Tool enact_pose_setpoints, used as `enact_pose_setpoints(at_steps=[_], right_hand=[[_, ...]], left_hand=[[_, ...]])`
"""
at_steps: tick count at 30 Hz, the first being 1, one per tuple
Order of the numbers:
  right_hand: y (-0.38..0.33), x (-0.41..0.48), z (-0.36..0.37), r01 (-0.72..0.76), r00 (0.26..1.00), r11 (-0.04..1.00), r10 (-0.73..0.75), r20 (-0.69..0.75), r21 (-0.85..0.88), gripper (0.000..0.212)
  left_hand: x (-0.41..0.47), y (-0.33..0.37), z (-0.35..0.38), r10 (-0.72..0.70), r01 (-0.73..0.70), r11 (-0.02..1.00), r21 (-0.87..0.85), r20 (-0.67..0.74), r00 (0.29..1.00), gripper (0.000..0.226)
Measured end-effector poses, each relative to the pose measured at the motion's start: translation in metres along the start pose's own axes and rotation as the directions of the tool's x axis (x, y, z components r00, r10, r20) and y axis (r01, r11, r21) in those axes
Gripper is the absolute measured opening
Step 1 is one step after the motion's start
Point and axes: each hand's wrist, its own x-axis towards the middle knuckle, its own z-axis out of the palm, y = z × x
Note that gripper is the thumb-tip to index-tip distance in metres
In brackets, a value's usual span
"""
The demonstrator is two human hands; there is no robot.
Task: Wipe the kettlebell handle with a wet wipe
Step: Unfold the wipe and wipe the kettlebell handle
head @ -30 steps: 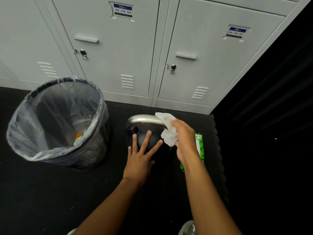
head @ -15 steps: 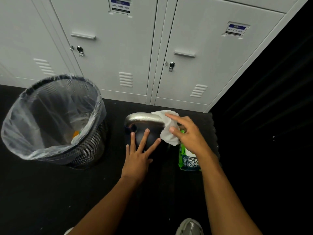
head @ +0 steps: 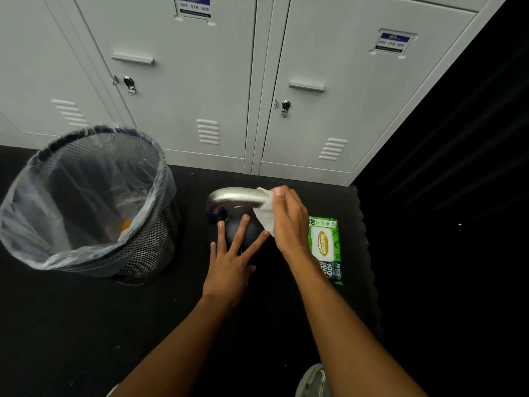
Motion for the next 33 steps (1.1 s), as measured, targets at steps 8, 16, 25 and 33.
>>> enact_pose_setpoints(at_steps=[8,16,25,33], right_hand=[[0.000,0.026,-0.016,-0.455,0.880,0.888,0.438,0.185,0.064,0.037],[-0.008,-0.002,-0.003,-0.096,0.990,0.995,0.097,0.105,-0.013,0.044],[0.015,-0.020,0.003,-0.061,0.998,0.982,0.059,0.014,0.179,0.037],[-0.008,0.025,-0.012,-0.283,0.925,0.954,0.299,0.234,-0.099,0.046]], left_hand=[[-0.001,0.001,0.000,-0.005,0.005,1.000,-0.021,-0.008,1.000,0.095],[-0.001,0.001,-0.001,-0.009,0.008,0.999,-0.031,-0.022,1.000,0.102],[-0.001,0.002,-0.001,-0.005,0.004,1.000,-0.021,-0.019,1.000,0.096],[-0.002,0.003,-0.005,-0.021,0.021,0.999,-0.028,0.023,1.000,0.094]])
